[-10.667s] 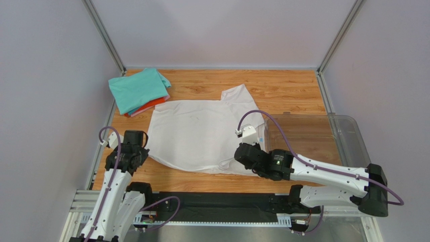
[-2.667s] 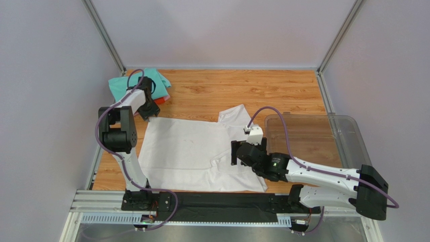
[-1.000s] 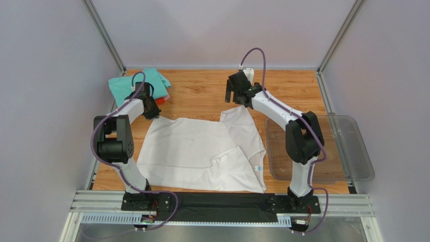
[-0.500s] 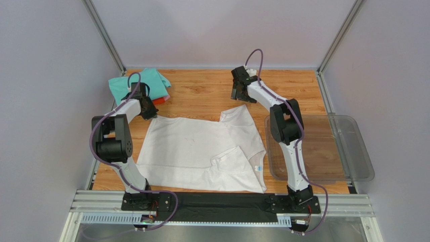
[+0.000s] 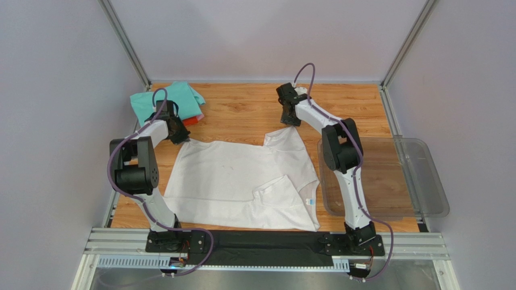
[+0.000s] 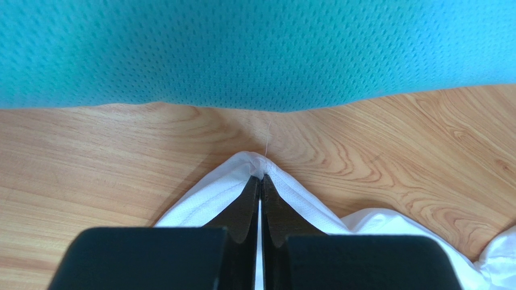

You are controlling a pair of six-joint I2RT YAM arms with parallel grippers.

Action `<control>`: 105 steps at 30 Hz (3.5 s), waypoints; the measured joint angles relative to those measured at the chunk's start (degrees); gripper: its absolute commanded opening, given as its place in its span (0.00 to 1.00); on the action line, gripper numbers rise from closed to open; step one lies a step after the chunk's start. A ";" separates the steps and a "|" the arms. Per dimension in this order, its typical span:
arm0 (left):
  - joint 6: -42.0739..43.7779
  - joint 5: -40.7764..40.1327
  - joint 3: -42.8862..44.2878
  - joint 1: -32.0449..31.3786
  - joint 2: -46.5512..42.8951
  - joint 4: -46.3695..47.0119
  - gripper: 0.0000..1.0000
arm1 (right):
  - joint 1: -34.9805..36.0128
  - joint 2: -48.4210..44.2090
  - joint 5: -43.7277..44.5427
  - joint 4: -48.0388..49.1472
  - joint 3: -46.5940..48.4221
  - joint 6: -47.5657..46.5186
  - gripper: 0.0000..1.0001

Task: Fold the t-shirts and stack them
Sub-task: Fold the tshirt

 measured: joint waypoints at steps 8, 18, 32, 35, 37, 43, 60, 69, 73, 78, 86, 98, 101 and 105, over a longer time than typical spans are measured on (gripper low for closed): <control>-0.37 1.03 -0.02 0.04 0.26 0.17 0.00 | 0.13 -2.14 0.13 0.39 -3.41 0.15 0.38; -0.90 2.32 -0.22 0.09 0.46 0.55 0.00 | 1.07 -3.91 2.56 -0.26 -6.23 -0.35 0.29; -1.22 3.15 -0.37 0.31 0.50 0.57 0.00 | 1.64 -4.90 4.28 -2.60 -7.48 -1.64 0.00; -1.22 3.37 -1.01 0.31 0.50 1.03 0.00 | 2.14 -5.81 4.31 -2.62 -8.79 -2.62 0.00; -1.22 3.32 -1.84 0.31 0.44 1.11 0.00 | 2.82 -7.30 4.31 -2.36 -10.75 -3.23 0.00; -1.22 2.97 -4.57 0.35 -1.86 1.09 0.00 | 5.51 -15.45 4.31 -0.66 -20.02 -3.78 0.00; -1.62 0.35 -17.44 0.35 -23.45 2.23 0.00 | 13.77 -39.15 5.22 3.02 -41.05 -3.98 0.00; -2.69 -2.97 -24.41 0.39 -37.05 1.77 0.00 | 19.21 -52.96 5.88 2.71 -51.39 -3.10 0.00; -3.74 -4.31 -26.73 0.39 -40.52 1.51 0.00 | 21.75 -56.92 6.23 2.23 -53.64 -2.34 0.00; -4.76 -6.25 -28.85 0.39 -43.45 -0.35 0.00 | 24.22 -60.74 6.25 0.48 -55.93 -1.31 0.00; -6.45 -10.71 -28.94 0.39 -46.86 -2.80 0.00 | 28.35 -66.42 6.27 -2.51 -57.29 1.05 0.00; -6.93 -12.48 -30.58 0.39 -47.45 -4.76 0.00 | 35.82 -69.26 7.06 -6.67 -60.04 6.84 0.00; -6.93 -12.68 -31.17 0.39 -47.74 -4.94 0.00 | 37.03 -70.40 7.15 -7.21 -60.92 8.09 0.00; -6.97 -13.09 -31.89 0.39 -48.19 -5.18 0.00 | 38.07 -71.23 7.10 -7.67 -62.88 9.75 0.00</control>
